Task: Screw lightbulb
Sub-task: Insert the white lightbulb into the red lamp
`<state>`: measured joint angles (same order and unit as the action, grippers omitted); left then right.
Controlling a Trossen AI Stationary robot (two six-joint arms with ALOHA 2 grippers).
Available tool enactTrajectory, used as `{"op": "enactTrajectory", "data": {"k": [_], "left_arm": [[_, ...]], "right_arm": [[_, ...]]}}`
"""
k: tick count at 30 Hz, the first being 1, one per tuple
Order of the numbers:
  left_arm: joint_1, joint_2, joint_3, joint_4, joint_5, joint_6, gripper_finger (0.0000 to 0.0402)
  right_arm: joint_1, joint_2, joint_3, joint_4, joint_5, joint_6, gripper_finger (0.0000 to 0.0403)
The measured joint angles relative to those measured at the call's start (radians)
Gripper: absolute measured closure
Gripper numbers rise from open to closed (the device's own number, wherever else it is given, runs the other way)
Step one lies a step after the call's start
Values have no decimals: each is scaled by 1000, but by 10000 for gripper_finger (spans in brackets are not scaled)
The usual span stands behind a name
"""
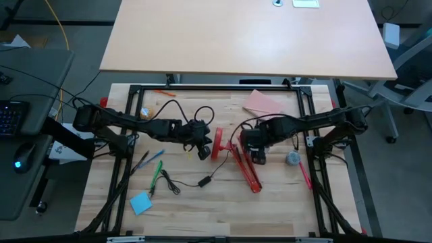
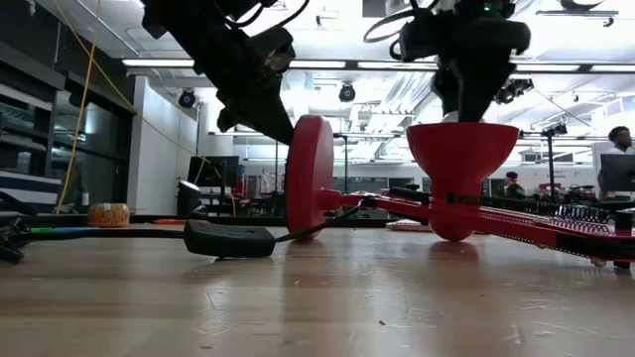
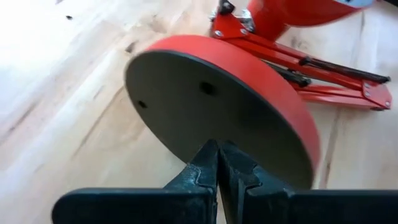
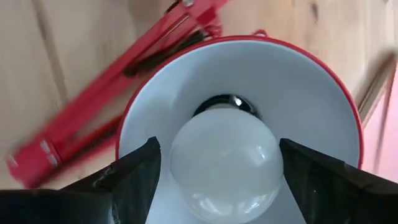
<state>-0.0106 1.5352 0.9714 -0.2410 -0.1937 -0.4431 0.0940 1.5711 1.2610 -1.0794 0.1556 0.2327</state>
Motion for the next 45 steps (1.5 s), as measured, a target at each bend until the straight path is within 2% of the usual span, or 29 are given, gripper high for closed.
{"op": "enactTrajectory", "data": {"k": [9, 14, 21, 27, 39, 45], "left_arm": [[65, 0, 0, 7, 1, 65, 401], [99, 0, 0, 9, 37, 143, 401], [138, 0, 0, 8, 85, 193, 401], [155, 0, 0, 8, 87, 193, 401], [155, 0, 0, 7, 88, 185, 401], [154, 0, 0, 7, 87, 184, 401]], "right_arm": [[0, 0, 0, 2, -11, 576, 91], [0, 0, 0, 2, -23, 882, 91], [-10, 0, 0, 6, -67, 1235, 91], [-9, 0, 0, 10, -90, 1259, 91], [-9, 0, 0, 13, -100, 1101, 91], [-9, 0, 0, -32, -77, 1042, 66]]}}
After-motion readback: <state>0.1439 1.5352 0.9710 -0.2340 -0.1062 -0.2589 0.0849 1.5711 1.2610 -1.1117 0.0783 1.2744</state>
